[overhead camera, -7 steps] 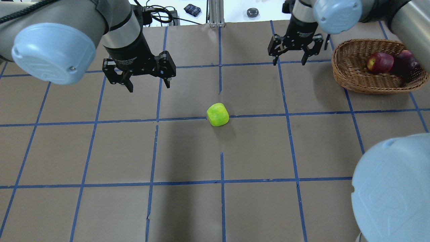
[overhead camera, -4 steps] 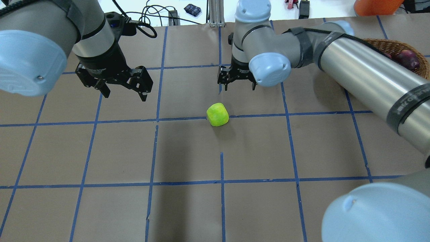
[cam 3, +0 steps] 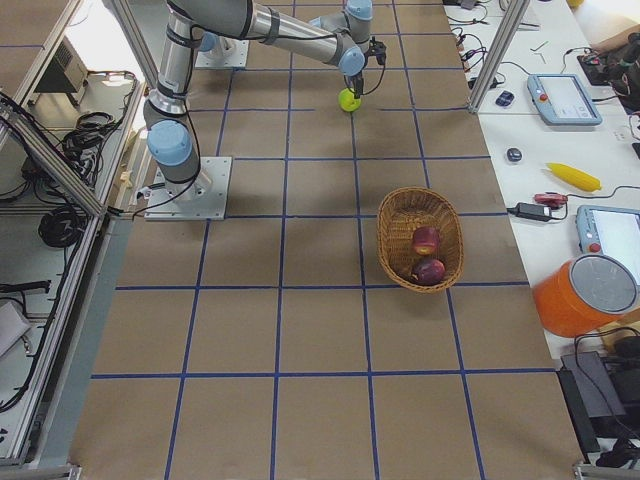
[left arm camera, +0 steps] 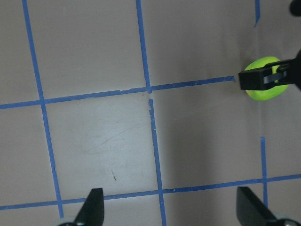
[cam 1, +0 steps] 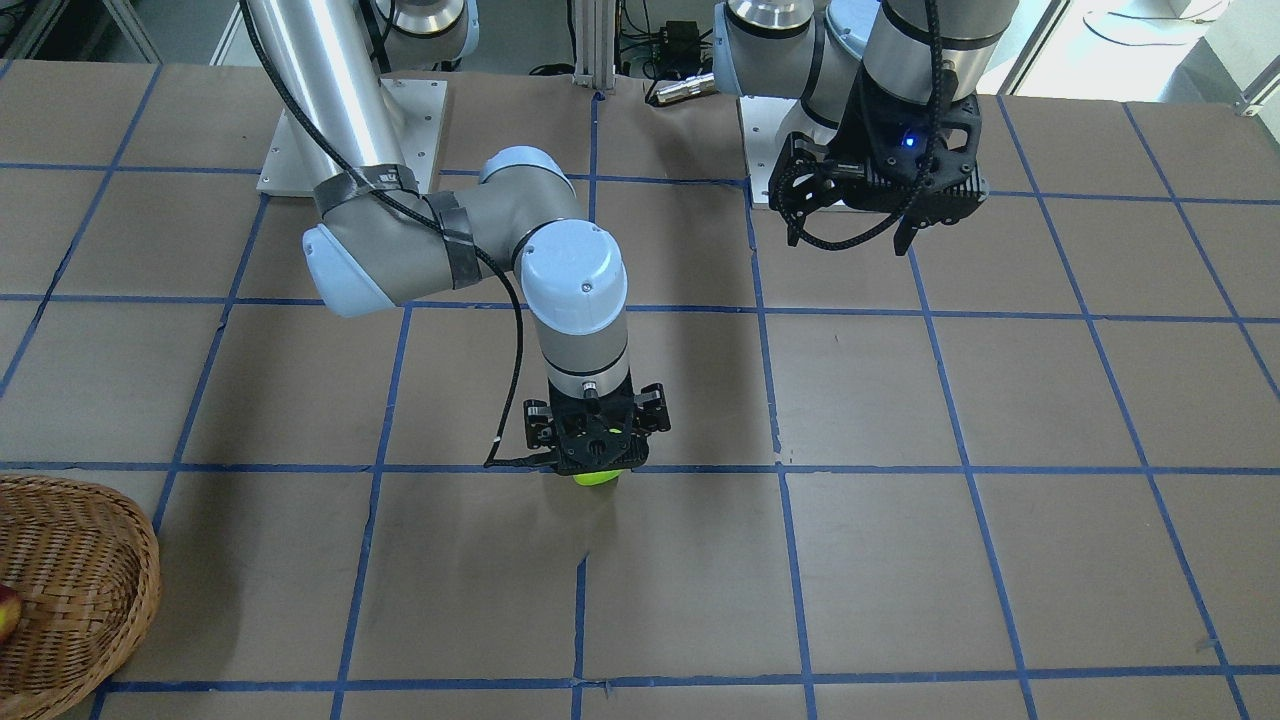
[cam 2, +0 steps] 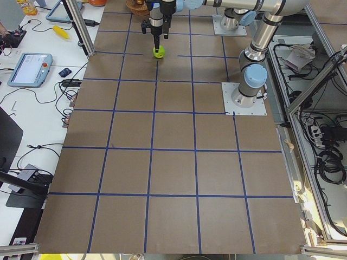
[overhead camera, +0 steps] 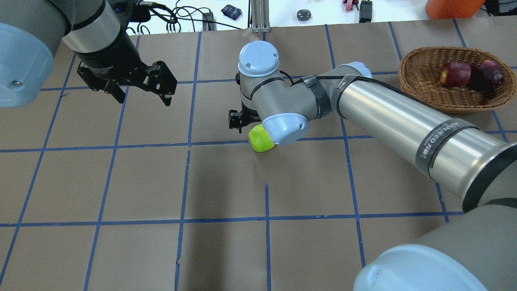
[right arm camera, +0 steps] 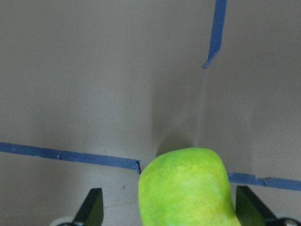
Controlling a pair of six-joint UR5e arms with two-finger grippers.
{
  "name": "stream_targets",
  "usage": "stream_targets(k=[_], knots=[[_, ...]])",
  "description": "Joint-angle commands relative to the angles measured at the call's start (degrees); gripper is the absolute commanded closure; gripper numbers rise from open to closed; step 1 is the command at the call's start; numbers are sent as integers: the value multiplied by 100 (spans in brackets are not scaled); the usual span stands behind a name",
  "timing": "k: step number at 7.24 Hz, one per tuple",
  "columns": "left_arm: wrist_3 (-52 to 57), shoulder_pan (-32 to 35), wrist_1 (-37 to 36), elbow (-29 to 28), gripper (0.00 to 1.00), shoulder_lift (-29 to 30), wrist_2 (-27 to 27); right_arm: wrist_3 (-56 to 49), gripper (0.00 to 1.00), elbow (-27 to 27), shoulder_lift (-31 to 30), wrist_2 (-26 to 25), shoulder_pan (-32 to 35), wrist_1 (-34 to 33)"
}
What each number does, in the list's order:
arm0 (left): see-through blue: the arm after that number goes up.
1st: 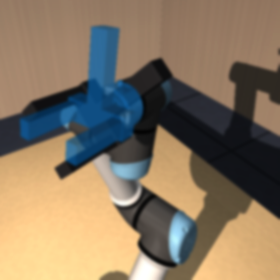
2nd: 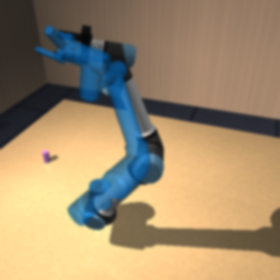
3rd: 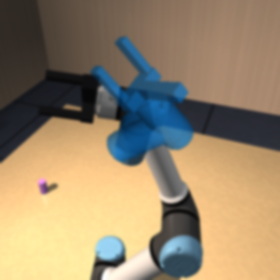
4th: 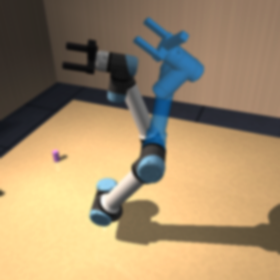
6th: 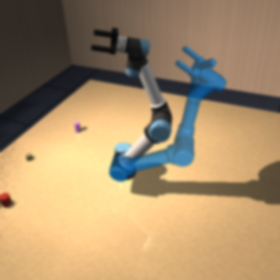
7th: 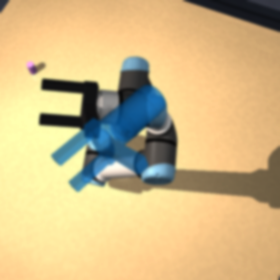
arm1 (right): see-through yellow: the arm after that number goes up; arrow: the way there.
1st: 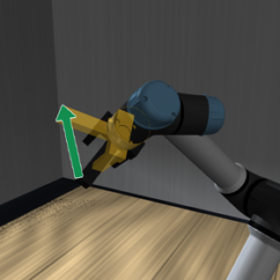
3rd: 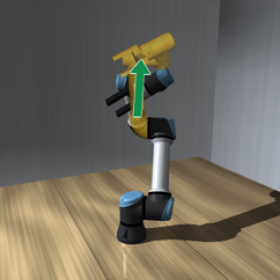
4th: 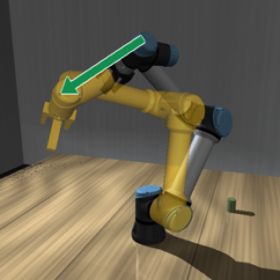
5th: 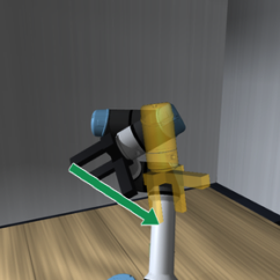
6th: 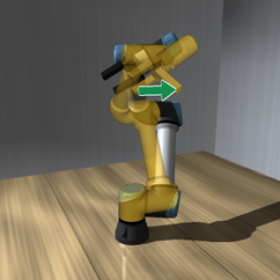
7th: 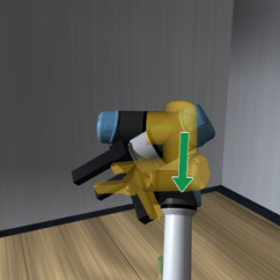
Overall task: Put all apples into basket
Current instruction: 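Lower the right gripper and grasp the green apple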
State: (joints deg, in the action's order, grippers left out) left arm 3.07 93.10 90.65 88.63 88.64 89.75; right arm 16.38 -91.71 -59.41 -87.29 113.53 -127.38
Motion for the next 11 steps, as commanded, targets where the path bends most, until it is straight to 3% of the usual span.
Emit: stream_targets(k=[1,5,6,7,8,9,11], knots=[[35,6,-29,13,0,-5,-169,-20,0,-31,245,-138,55,-277],[-402,-3,-108,32,0,-22,-125,-12,0,-259,281,-385,81,-323],[-421,-3,-100,32,0,-31,-116,-20,25,-251,272,-394,64,-314],[-543,-12,-39,32,0,-22,-81,-90,92,-181,237,-385,20,-245],[-745,-12,-12,32,0,-22,-72,-117,100,-128,237,-368,-15,-270],[-738,-20,-3,32,0,-22,-72,-126,100,37,193,-385,-41,-235],[-738,-20,-12,32,0,-22,-72,-117,100,660,-183,-403,-644,585]])
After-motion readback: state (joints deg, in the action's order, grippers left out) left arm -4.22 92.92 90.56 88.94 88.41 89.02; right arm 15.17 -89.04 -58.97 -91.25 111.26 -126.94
